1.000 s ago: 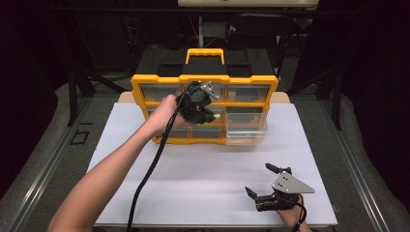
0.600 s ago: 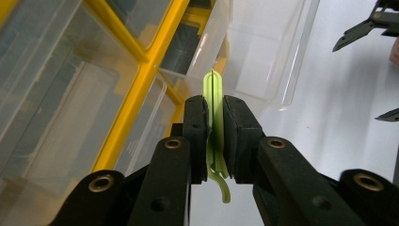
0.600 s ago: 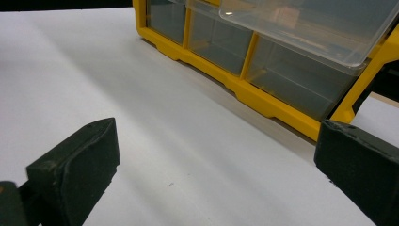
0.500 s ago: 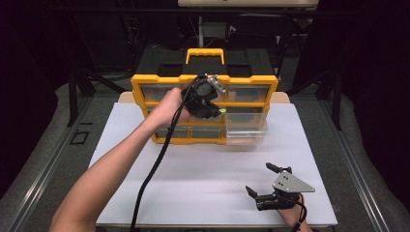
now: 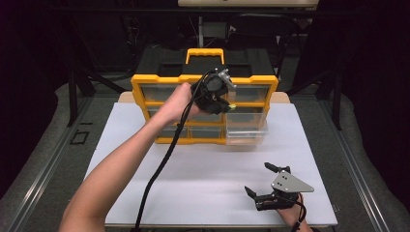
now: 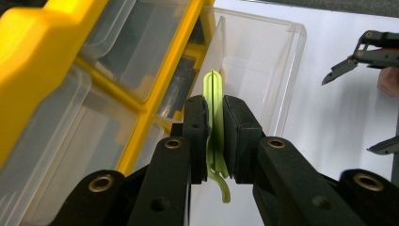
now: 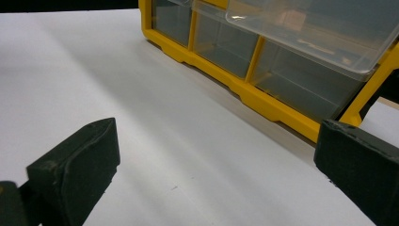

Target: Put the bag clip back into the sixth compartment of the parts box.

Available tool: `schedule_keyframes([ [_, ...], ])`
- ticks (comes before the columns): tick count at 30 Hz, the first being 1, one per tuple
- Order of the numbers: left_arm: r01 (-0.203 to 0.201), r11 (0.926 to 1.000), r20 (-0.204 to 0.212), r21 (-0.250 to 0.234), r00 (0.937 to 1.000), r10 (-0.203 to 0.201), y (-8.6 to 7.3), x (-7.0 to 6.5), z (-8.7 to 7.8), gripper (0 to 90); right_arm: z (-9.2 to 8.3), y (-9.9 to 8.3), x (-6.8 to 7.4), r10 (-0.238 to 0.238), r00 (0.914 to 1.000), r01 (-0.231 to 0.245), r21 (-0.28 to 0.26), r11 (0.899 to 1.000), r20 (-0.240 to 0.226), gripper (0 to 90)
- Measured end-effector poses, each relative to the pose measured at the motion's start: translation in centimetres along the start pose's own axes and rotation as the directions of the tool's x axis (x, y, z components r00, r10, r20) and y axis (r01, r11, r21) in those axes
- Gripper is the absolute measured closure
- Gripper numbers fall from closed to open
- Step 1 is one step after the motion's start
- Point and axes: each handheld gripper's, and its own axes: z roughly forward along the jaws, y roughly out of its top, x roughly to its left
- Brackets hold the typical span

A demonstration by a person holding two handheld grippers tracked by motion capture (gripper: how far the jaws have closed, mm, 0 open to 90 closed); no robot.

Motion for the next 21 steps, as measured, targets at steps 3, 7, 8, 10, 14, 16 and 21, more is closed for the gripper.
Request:
schedule_keyframes([
  [3, -0.004, 1.0000, 0.006, -0.002, 1.0000, 0.004, 0.2, -0.1, 0.4, 80.4, 0.0, 0.1, 0.1, -0.012, 0.9999, 0.012, 0.004, 1.000, -0.003, 0.2],
  [7, -0.003, 1.0000, 0.009, 0.001, 1.0000, 0.003, 0.4, -0.2, 1.0, 80.4, 0.0, 0.1, 0.2, -0.011, 0.9999, 0.011, 0.008, 1.000, -0.006, 0.2],
  [8, -0.004, 1.0000, 0.014, 0.001, 0.9999, 0.004, 0.5, -0.2, 1.1, 80.4, 0.0, 0.1, 0.2, -0.010, 0.9999, 0.010, 0.007, 1.000, -0.006, 0.2],
  [10, -0.006, 1.0000, 0.014, 0.003, 0.9999, 0.006, 0.7, -0.3, 1.4, 80.4, 0.1, 0.1, 0.2, -0.009, 0.9999, 0.009, 0.008, 1.000, -0.006, 0.2],
  [14, -0.016, 0.9999, 0.024, 0.001, 0.9996, 0.016, 1.1, -0.6, 1.8, 80.4, 0.1, 0.1, 0.2, -0.009, 0.9999, 0.009, 0.006, 1.000, -0.006, 0.2],
  [16, -0.021, 0.9998, 0.030, 0.004, 0.9993, 0.021, 1.3, -0.8, 2.0, 80.4, 0.1, 0.1, 0.2, -0.008, 0.9999, 0.008, 0.010, 1.000, -0.007, 0.2],
  [21, -0.032, 0.9995, 0.038, 0.009, 0.9988, 0.031, 1.6, -1.1, 2.6, 80.3, 0.1, 0.1, 0.2, -0.011, 0.9999, 0.011, 0.010, 1.000, -0.008, 0.2],
])
